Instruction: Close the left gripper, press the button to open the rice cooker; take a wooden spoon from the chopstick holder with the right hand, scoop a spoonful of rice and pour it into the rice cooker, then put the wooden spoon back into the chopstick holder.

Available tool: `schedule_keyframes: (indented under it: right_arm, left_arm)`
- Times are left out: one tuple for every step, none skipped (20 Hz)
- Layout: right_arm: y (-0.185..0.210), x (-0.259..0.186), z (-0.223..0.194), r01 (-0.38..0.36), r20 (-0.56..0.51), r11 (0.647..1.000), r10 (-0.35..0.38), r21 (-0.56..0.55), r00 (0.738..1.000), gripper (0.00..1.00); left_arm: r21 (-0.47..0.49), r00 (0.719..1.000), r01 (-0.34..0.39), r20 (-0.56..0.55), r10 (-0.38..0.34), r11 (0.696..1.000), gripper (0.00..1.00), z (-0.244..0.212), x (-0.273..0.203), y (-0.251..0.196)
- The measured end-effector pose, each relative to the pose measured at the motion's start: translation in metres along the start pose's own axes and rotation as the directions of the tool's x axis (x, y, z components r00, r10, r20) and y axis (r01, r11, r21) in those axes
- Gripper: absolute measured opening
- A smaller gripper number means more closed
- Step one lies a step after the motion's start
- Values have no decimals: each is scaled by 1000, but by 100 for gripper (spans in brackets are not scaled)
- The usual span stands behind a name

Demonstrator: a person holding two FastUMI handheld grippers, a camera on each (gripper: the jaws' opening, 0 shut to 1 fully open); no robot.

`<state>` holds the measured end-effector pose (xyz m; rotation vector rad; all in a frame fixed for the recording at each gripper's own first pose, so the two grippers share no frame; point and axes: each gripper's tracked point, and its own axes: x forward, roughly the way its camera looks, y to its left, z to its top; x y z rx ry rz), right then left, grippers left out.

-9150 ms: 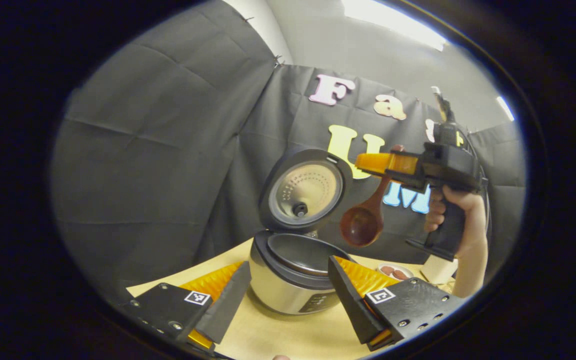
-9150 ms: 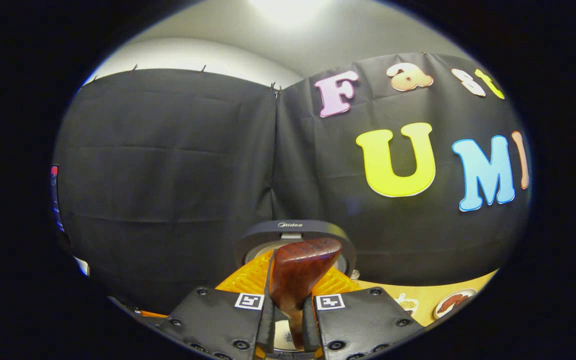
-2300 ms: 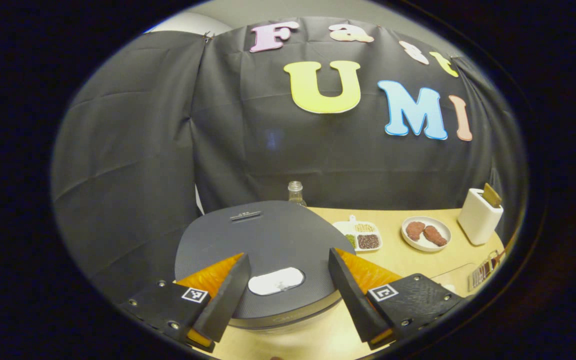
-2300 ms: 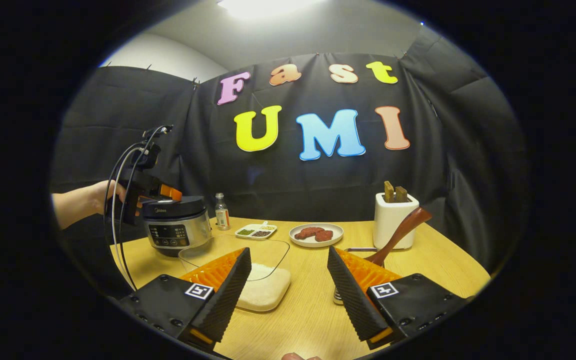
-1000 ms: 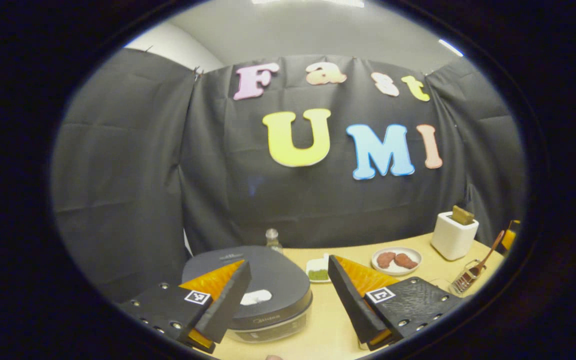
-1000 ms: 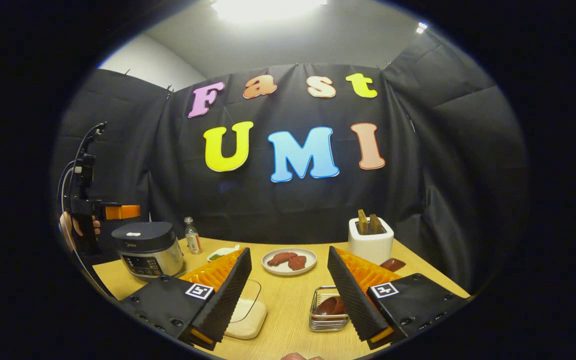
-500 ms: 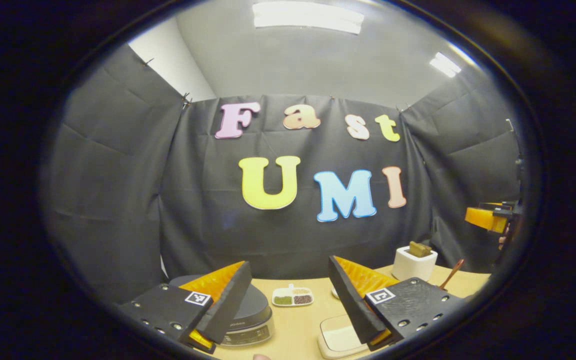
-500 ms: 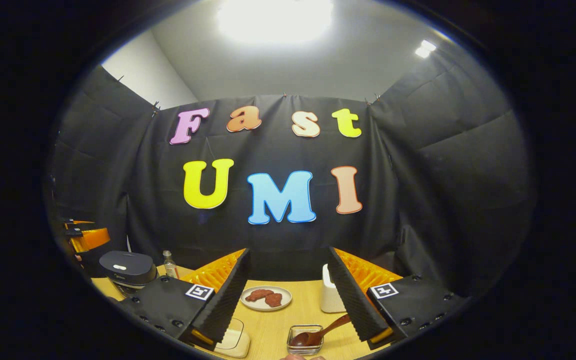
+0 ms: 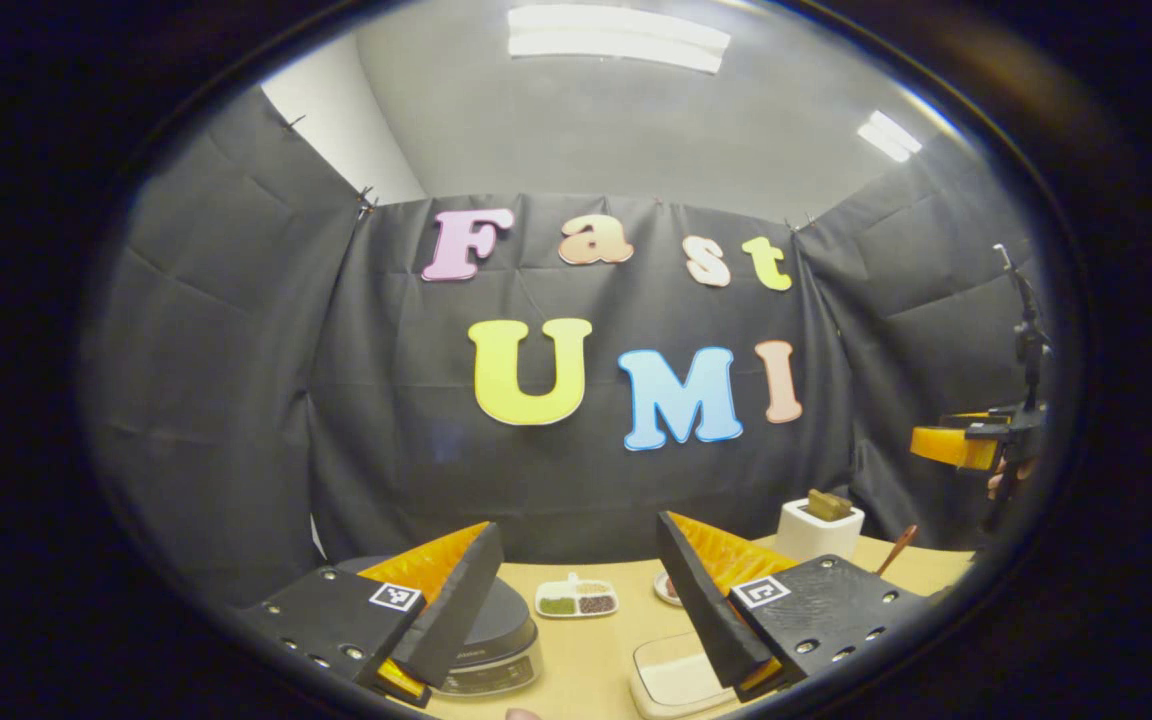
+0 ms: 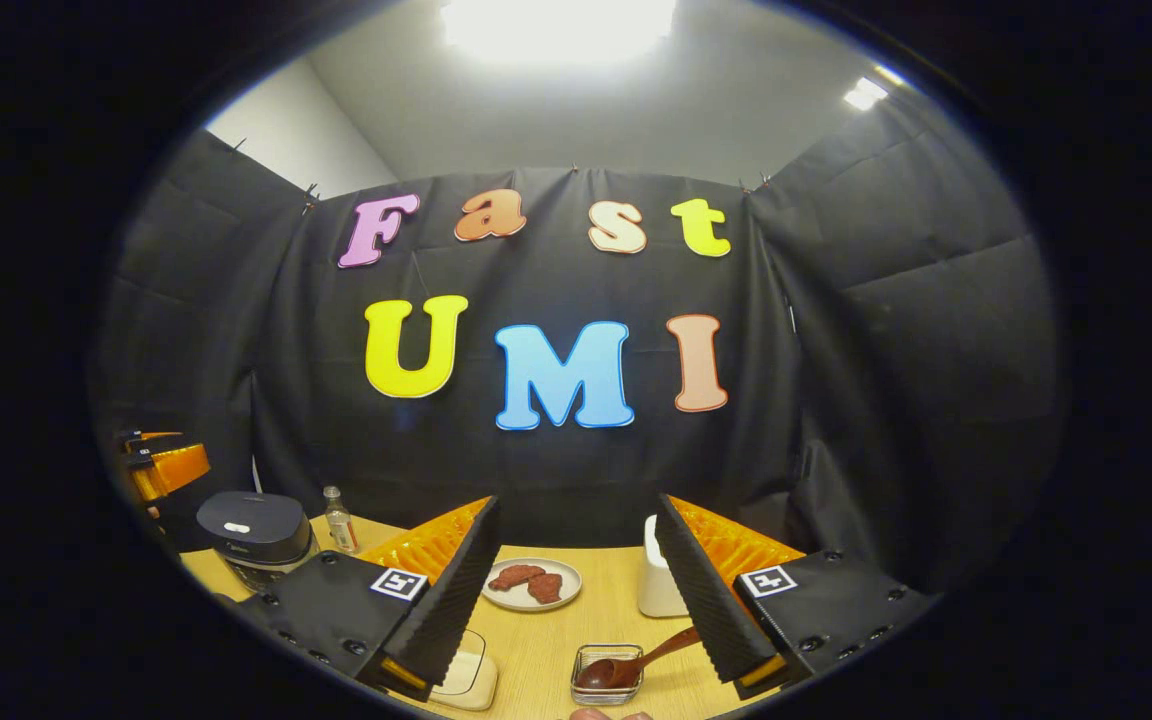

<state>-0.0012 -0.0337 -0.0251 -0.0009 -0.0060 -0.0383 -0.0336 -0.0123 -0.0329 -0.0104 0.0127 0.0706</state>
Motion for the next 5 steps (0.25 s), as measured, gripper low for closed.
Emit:
schedule_keyframes:
  right_arm:
    - [3,3,1,-7,-2,1000,7,-6,1000,98]
    - [4,4,0,-11,-3,1000,11,-12,1000,98]
    - [7,5,-1,-20,-6,1000,19,-18,1000,98]
    - [9,5,-2,-27,-11,999,27,-24,1000,98]
    - [9,4,-5,-29,-17,999,28,-29,999,98]
  left_arm:
    - [11,1000,-12,-5,12,1000,96,-3,3,5]
    - [23,1000,-24,-9,24,999,96,-6,6,9]
    - [31,999,-32,-11,32,999,97,-7,8,12]
    - [34,999,-35,-12,35,999,96,-8,10,13]
    - [35,999,-33,-12,33,999,96,-9,11,13]
